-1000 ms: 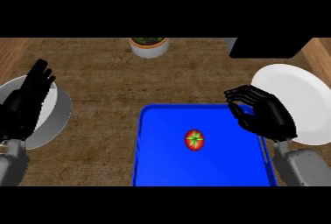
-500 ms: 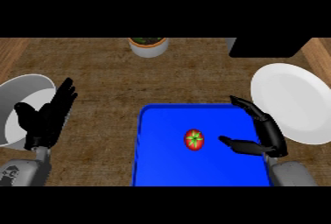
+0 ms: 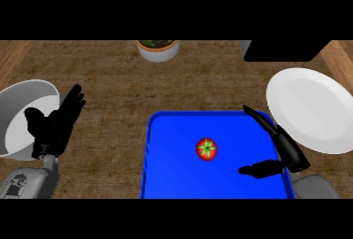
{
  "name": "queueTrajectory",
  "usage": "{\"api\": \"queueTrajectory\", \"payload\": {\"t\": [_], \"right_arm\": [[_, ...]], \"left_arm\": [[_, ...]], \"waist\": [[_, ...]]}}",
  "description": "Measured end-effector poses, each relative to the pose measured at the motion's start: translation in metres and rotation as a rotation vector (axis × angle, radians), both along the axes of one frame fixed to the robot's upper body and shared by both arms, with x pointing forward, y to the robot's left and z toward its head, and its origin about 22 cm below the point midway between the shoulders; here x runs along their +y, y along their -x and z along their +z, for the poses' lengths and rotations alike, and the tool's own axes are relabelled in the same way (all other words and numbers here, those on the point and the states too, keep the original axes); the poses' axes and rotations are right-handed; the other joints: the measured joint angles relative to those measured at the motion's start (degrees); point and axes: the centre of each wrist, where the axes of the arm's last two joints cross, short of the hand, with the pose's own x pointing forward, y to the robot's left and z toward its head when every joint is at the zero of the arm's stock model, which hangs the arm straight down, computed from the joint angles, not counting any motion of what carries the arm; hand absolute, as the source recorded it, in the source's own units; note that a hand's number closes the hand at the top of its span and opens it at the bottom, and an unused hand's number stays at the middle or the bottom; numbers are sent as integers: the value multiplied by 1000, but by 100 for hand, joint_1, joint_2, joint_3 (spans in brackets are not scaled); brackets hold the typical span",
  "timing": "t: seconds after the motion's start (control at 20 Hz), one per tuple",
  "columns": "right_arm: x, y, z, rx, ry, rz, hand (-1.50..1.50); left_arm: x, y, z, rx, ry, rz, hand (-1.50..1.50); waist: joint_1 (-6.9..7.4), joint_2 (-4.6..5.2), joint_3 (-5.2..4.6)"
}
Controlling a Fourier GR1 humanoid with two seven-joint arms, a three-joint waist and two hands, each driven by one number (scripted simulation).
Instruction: Pick the tomato from the tray and place it in the plate
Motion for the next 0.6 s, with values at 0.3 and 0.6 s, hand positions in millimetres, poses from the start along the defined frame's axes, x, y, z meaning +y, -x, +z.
{"api": "queueTrajectory", "payload": {"t": [0.3,0.6], "right_arm": [[14,3,26,59,122,43,-150],[32,3,33,141,290,87,-150]], "left_arm": [[2,0,-2,-2,-1,0,0],[1,0,-3,1,0,-4,0]], "waist": [[-10,-7,-3],[11,-6,-2]]}}
